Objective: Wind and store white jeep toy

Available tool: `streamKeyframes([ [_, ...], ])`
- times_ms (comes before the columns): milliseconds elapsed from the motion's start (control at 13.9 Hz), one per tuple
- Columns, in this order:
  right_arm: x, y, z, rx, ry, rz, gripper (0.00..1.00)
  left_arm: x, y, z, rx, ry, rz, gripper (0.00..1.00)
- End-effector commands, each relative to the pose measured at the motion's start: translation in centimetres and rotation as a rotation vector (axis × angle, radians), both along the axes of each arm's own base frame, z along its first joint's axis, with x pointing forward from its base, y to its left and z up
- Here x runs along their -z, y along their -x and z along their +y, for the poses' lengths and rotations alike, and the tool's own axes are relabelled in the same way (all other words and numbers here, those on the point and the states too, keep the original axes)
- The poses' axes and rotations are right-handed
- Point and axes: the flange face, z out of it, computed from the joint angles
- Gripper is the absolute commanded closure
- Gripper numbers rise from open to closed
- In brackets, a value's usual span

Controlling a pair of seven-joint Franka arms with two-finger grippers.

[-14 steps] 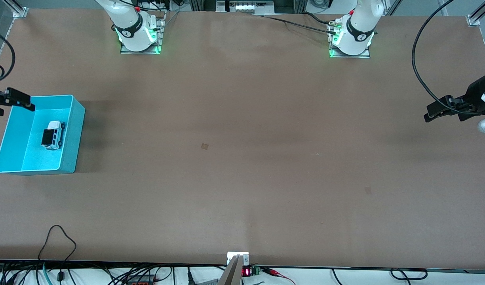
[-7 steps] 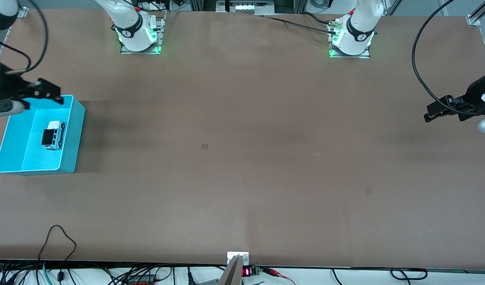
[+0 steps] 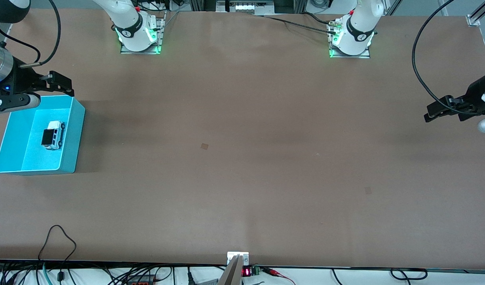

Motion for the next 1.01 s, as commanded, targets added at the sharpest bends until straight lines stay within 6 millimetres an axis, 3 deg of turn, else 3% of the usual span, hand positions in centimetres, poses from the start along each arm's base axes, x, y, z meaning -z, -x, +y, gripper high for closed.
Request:
streamKeyframes([
  [0,-0.01,-0.33,-0.05,0.0,0.003,-0.01,0.0,-0.51,0.29,0.09,0.003,0.009,-0.002,0.0],
  [937,0.98,-1.0,0.01,0.094,0.036,-0.021,0.0,-0.52,0.27,0.0,0.003,0.009,-0.004,0.0],
])
